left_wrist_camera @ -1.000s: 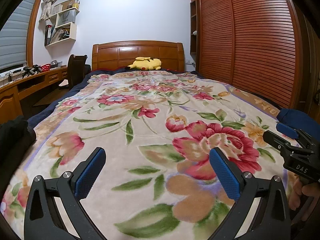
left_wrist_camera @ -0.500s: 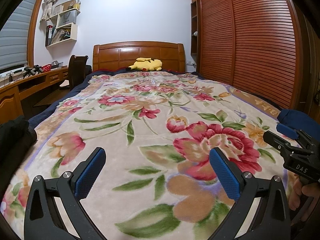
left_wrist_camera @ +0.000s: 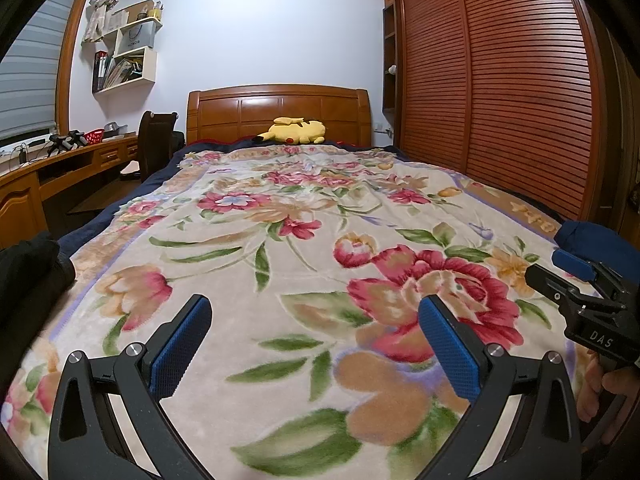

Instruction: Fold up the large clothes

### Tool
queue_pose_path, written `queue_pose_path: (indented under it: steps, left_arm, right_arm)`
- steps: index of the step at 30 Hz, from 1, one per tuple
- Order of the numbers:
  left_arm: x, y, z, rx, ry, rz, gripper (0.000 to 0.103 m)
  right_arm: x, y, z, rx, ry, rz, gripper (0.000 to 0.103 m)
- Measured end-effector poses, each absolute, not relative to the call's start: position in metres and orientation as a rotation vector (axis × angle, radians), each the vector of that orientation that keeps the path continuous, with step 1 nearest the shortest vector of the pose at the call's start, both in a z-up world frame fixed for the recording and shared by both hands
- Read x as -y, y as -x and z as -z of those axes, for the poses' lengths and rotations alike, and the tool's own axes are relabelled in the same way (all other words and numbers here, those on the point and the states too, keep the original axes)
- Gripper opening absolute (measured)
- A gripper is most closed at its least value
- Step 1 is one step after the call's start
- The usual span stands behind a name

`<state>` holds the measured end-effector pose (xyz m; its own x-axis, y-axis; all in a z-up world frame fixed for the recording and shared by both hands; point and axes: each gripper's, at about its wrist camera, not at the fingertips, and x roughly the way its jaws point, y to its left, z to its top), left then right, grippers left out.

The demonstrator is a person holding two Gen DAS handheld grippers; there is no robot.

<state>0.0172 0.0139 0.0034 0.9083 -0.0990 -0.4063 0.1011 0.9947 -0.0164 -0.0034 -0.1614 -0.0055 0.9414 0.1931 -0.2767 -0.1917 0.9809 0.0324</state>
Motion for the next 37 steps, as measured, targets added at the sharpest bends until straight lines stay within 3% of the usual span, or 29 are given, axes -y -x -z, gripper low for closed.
queue_pose_path:
  steps: [37]
  left_arm:
    - [-0.0146,-0.0168,-0.0028,-0.417,-0.003,0.104,0.103]
  right_arm:
    - [0.1625,0.001,0.0077,-0.279,-0.003,-0.195,0.08]
